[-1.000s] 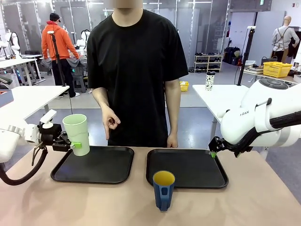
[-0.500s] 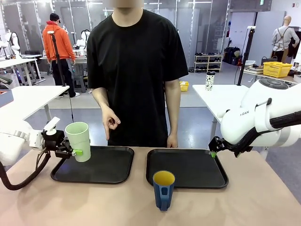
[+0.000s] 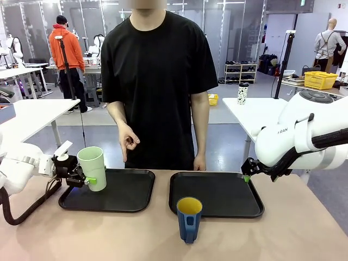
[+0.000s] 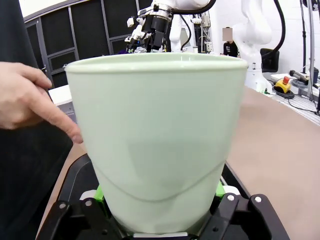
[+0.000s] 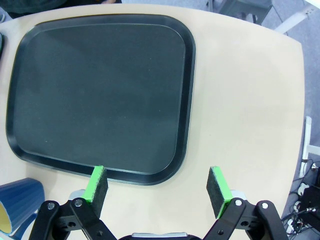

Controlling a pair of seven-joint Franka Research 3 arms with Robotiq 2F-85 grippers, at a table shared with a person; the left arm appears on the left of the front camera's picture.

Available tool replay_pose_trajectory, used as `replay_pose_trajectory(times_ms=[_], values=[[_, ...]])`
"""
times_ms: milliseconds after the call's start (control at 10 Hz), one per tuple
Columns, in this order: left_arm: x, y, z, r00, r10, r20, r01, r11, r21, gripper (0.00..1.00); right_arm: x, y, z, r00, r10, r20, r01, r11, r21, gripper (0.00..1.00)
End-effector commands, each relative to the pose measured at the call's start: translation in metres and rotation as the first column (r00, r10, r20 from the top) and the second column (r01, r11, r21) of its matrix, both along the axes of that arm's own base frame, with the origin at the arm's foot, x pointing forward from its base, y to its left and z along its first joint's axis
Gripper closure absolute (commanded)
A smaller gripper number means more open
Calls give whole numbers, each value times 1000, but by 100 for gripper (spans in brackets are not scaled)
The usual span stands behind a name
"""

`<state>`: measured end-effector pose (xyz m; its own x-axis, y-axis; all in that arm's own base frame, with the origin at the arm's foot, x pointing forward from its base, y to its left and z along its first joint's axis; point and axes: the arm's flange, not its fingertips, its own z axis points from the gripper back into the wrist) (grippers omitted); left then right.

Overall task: Sort and store the cups by type.
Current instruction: Place the picked Reusable plastic cup into the Flat Tray indicated by the person.

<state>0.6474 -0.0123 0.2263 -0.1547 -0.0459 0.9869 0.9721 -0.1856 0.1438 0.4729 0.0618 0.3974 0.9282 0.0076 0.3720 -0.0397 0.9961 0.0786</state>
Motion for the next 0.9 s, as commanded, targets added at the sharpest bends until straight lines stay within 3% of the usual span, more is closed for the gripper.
replay_pose_trajectory(times_ms=[0,800], values=[[17,2,-6,999,-37,-22,36,999,-25,18,0,-1,-1,1000,-2,0,2,1000,3,0],[27,5,-36,995,-34,-93,33,999,-15,18,0,-1,-1,1000,-2,0,2,1000,3,0]])
